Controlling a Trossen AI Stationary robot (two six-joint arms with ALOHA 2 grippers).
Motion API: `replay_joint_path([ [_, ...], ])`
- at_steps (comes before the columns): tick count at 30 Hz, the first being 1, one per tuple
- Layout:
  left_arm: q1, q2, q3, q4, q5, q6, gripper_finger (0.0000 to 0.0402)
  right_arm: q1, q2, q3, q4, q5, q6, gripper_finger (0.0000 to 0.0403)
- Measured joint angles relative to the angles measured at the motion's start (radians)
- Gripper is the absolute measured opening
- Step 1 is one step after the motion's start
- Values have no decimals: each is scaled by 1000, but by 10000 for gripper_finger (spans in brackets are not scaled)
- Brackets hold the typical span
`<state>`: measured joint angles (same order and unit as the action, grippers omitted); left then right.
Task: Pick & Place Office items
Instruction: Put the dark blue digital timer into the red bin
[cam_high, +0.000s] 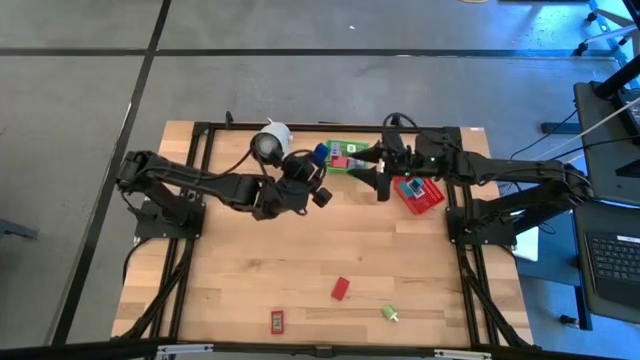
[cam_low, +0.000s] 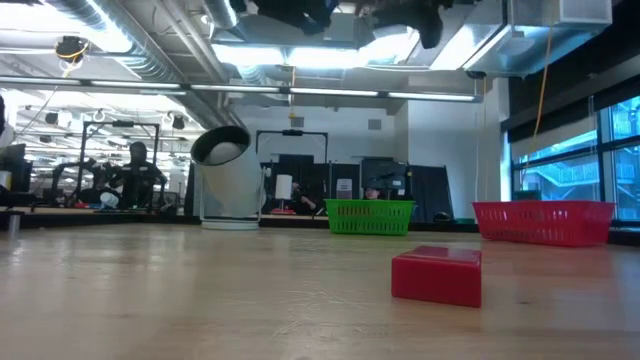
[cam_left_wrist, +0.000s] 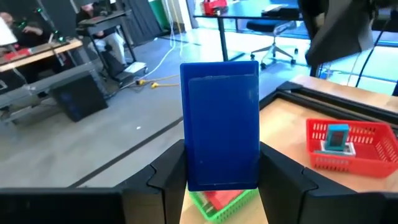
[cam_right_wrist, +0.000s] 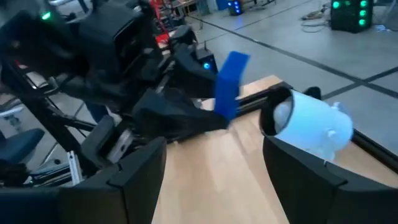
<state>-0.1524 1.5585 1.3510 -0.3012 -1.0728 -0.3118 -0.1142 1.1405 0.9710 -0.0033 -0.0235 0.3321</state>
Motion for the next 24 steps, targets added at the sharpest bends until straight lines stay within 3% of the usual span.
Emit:
replay_joint_path([
  [10, 26, 34, 0, 196, 99, 221, 154, 36, 98, 0, 105, 19, -38, 270],
  [24, 10, 108, 0, 284, 127, 273, 155, 36, 120, -1, 157, 139, -61, 270],
])
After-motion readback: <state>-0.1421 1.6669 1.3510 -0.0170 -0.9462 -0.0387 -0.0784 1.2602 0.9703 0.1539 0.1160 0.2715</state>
